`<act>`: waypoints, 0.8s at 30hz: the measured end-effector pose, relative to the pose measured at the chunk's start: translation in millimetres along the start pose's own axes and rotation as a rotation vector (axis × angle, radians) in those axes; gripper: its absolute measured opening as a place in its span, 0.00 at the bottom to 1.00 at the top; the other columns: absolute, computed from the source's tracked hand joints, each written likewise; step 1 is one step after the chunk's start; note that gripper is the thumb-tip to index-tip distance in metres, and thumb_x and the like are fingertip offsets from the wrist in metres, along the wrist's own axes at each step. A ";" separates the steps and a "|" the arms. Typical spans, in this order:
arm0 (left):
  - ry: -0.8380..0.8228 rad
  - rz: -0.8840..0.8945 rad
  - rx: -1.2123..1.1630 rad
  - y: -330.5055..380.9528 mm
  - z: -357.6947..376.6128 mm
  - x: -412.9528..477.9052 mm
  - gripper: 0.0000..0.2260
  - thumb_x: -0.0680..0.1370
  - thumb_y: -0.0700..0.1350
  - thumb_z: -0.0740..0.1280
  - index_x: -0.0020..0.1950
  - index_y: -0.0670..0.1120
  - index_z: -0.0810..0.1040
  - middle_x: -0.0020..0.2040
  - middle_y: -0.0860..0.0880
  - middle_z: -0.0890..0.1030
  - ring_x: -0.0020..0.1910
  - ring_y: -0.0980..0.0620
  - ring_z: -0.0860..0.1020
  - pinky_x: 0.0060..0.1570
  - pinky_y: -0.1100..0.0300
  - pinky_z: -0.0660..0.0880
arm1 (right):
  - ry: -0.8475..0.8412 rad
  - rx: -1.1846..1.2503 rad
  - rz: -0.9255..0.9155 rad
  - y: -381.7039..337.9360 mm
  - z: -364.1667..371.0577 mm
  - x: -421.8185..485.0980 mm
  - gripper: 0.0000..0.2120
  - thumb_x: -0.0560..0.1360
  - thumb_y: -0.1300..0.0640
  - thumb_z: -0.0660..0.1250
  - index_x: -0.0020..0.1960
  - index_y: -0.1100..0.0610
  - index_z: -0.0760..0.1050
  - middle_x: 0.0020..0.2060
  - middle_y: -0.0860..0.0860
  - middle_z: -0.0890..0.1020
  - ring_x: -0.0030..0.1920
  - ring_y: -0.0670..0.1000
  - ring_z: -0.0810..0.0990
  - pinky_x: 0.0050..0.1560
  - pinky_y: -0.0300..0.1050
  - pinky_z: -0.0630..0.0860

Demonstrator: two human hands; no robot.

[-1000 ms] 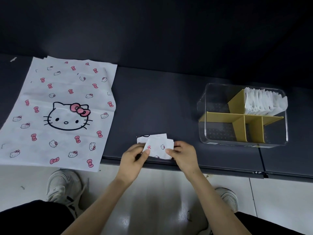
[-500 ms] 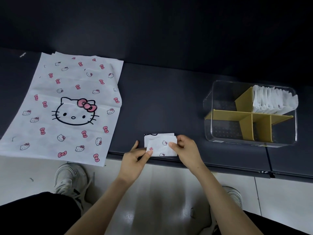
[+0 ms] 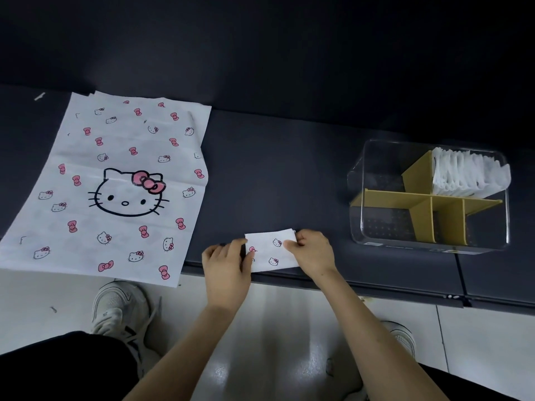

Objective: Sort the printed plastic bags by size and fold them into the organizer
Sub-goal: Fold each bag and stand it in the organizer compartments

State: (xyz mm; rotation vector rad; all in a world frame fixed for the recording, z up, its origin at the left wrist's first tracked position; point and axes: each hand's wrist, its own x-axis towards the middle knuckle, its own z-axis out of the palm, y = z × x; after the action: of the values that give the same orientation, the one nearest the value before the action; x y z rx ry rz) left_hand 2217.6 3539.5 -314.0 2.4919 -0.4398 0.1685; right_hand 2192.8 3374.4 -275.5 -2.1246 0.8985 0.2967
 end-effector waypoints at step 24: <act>-0.496 0.290 0.287 7.9 16.8 3.7 0.26 0.84 0.50 0.40 0.73 0.37 0.63 0.73 0.42 0.66 0.73 0.44 0.63 0.69 0.46 0.56 | 0.094 0.141 0.210 -12.0 9.1 -1.4 0.07 0.69 0.57 0.70 0.40 0.55 0.72 0.35 0.48 0.77 0.37 0.50 0.75 0.31 0.40 0.64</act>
State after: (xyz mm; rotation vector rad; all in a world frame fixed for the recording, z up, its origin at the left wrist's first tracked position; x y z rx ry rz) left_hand 2218.7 3522.7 -322.6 2.7295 -1.0471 -0.3036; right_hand 2200.8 3387.1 -273.8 -1.9313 1.1663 0.2333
